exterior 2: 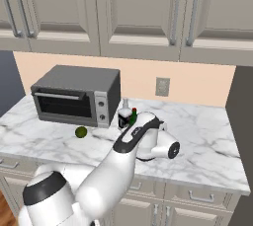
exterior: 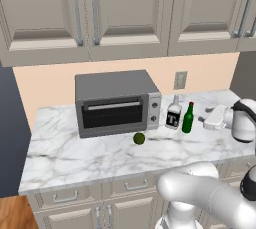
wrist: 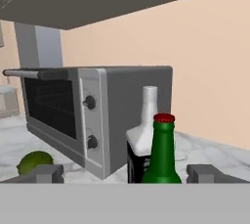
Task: Place the beer and liquor on the top shelf of the fridge to keep them out of children's reach, and place the lime on lower shelves for easy access.
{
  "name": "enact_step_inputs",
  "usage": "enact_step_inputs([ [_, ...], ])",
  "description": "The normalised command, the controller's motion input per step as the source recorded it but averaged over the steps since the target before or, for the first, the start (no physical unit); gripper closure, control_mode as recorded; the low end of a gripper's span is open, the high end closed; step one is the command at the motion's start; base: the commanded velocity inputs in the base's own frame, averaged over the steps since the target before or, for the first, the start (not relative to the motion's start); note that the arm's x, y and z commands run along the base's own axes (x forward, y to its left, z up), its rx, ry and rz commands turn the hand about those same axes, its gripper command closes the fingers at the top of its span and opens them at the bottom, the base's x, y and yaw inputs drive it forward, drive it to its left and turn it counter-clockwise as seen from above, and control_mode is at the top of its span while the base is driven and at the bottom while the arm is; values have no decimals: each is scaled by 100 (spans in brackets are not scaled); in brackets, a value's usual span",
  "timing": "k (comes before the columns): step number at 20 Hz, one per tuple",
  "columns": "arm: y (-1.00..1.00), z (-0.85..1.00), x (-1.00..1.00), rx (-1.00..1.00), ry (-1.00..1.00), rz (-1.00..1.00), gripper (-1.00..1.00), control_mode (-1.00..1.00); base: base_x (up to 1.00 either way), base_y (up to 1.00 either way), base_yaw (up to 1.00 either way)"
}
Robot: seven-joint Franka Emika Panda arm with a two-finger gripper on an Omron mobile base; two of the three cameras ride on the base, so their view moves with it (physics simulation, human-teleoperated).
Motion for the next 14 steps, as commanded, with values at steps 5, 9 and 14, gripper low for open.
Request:
enact_step_inputs([
  [5,4,-1,35,0,0,0,-100,-100,0,0,0],
  [9,1,-9,28,0,0,0,-100,-100,0,0,0],
  [14,0,-12,23,0,0,0,-100,-100,0,0,0],
])
